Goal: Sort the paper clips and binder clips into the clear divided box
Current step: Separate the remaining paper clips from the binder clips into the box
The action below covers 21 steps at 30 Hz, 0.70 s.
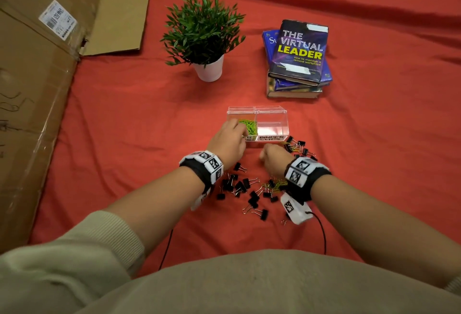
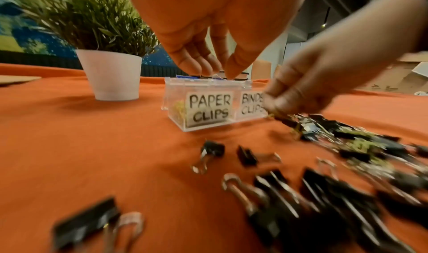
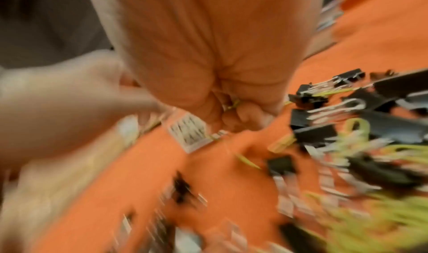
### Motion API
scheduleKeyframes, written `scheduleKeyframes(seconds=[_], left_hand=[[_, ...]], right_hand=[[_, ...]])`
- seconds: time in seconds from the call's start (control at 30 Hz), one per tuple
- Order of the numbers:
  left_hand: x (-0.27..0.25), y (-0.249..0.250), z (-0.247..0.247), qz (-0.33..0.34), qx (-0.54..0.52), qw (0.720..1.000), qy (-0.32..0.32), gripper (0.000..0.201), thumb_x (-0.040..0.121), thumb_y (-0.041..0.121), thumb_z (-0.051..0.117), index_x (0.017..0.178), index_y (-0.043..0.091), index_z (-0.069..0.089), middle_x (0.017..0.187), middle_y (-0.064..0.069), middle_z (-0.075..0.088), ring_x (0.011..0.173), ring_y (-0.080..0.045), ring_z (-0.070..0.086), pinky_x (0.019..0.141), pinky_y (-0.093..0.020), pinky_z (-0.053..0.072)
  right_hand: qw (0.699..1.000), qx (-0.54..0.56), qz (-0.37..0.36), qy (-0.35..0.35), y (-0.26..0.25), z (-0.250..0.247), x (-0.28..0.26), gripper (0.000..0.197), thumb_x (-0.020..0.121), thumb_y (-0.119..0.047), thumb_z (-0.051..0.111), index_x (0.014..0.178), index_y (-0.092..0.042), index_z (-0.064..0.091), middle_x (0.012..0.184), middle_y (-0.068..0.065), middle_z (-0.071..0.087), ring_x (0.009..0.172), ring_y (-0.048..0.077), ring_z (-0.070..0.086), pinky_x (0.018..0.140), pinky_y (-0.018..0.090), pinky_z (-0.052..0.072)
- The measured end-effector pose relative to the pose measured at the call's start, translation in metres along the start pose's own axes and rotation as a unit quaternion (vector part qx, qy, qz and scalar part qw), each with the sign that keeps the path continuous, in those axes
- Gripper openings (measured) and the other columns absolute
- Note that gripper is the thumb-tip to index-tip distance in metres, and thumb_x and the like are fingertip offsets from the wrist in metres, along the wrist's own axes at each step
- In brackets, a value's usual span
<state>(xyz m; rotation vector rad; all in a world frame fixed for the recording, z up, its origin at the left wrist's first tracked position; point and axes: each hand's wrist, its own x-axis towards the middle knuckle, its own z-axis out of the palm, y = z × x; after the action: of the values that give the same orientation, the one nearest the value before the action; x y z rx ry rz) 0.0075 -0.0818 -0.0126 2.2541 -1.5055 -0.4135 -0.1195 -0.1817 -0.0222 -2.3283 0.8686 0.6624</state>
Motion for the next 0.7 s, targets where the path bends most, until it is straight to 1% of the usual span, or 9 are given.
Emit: scheduleKeyframes(seconds=[0.1,0.17,0.23,0.27,0.33,0.4,0.5,0.6,0.7], left_hand=[[-0.026,-0.001,0.014,-0.016,0.002,0.998,-0.057,0.015,0.089,0.015,0.051,0.103,0.012,0.056,0.107,-0.003,0.052,0.102,-0.019,0.050,0.082,-0.029,0.043],[-0.039,-0.004,0.026,-0.013,0.012,0.995,-0.100,0.019,0.090,0.018,0.052,0.107,0.012,0.058,0.109,-0.006,0.052,0.106,-0.023,0.051,0.083,-0.035,0.045],[-0.047,-0.006,0.034,-0.003,0.021,0.991,-0.133,0.023,0.090,0.018,0.052,0.111,0.012,0.060,0.108,-0.009,0.052,0.106,-0.027,0.052,0.083,-0.038,0.049],[-0.050,-0.007,0.036,0.000,0.025,0.989,-0.144,0.023,0.090,0.017,0.051,0.111,0.012,0.060,0.107,-0.010,0.051,0.104,-0.028,0.052,0.081,-0.040,0.050],[-0.052,-0.007,0.037,0.008,0.050,0.987,-0.154,0.020,0.089,0.015,0.049,0.106,0.008,0.058,0.105,-0.012,0.051,0.100,-0.031,0.053,0.078,-0.042,0.049],[-0.052,-0.007,0.035,0.010,0.086,0.984,-0.157,0.019,0.090,0.016,0.048,0.102,0.005,0.058,0.106,-0.013,0.051,0.100,-0.032,0.052,0.078,-0.042,0.047],[-0.053,-0.006,0.034,0.003,0.118,0.981,-0.151,0.024,0.092,0.022,0.047,0.103,0.003,0.058,0.109,-0.013,0.052,0.105,-0.032,0.051,0.082,-0.041,0.043],[-0.051,-0.001,0.035,0.003,0.111,0.983,-0.147,0.025,0.091,0.023,0.048,0.105,0.004,0.055,0.111,-0.013,0.051,0.108,-0.031,0.049,0.086,-0.040,0.041],[-0.045,0.010,0.041,0.002,0.082,0.986,-0.147,0.023,0.091,0.022,0.049,0.105,0.004,0.055,0.110,-0.013,0.051,0.108,-0.031,0.049,0.089,-0.040,0.043]], right_hand=[[0.989,0.143,-0.004,0.026,-0.014,-0.032,0.000,0.020,0.097,-0.019,0.044,0.094,-0.007,0.060,0.085,0.004,0.061,0.074,0.014,0.057,0.058,0.022,0.043],[0.983,0.169,-0.020,0.073,-0.026,-0.054,0.009,0.024,0.097,-0.018,0.044,0.089,-0.004,0.062,0.076,0.006,0.059,0.070,0.016,0.054,0.051,0.021,0.037],[0.985,0.142,-0.026,0.097,-0.040,-0.067,0.022,0.024,0.095,-0.013,0.043,0.084,-0.002,0.060,0.079,0.013,0.063,0.075,0.023,0.058,0.060,0.025,0.041],[0.988,0.116,-0.025,0.098,-0.045,-0.068,0.028,0.022,0.094,-0.010,0.043,0.086,0.000,0.061,0.087,0.017,0.066,0.081,0.026,0.060,0.066,0.028,0.046],[0.993,0.063,-0.031,0.094,-0.054,-0.065,0.036,0.016,0.092,-0.003,0.045,0.089,-0.003,0.061,0.101,0.018,0.067,0.093,0.029,0.063,0.072,0.028,0.044],[0.994,0.029,-0.047,0.098,-0.057,-0.059,0.039,0.018,0.091,-0.001,0.044,0.098,-0.002,0.061,0.108,0.018,0.065,0.102,0.031,0.061,0.075,0.028,0.043],[0.991,0.037,-0.068,0.112,-0.052,-0.054,0.037,0.028,0.092,-0.005,0.046,0.117,-0.005,0.058,0.119,0.016,0.061,0.110,0.030,0.057,0.090,0.032,0.045],[0.981,0.088,-0.095,0.144,-0.039,-0.057,0.027,0.029,0.091,-0.003,0.046,0.115,-0.009,0.062,0.116,0.013,0.064,0.106,0.028,0.060,0.093,0.036,0.048],[0.965,0.158,-0.081,0.191,-0.018,-0.063,0.008,0.026,0.088,-0.001,0.046,0.102,-0.009,0.066,0.100,0.009,0.069,0.085,0.021,0.061,0.082,0.030,0.049]])
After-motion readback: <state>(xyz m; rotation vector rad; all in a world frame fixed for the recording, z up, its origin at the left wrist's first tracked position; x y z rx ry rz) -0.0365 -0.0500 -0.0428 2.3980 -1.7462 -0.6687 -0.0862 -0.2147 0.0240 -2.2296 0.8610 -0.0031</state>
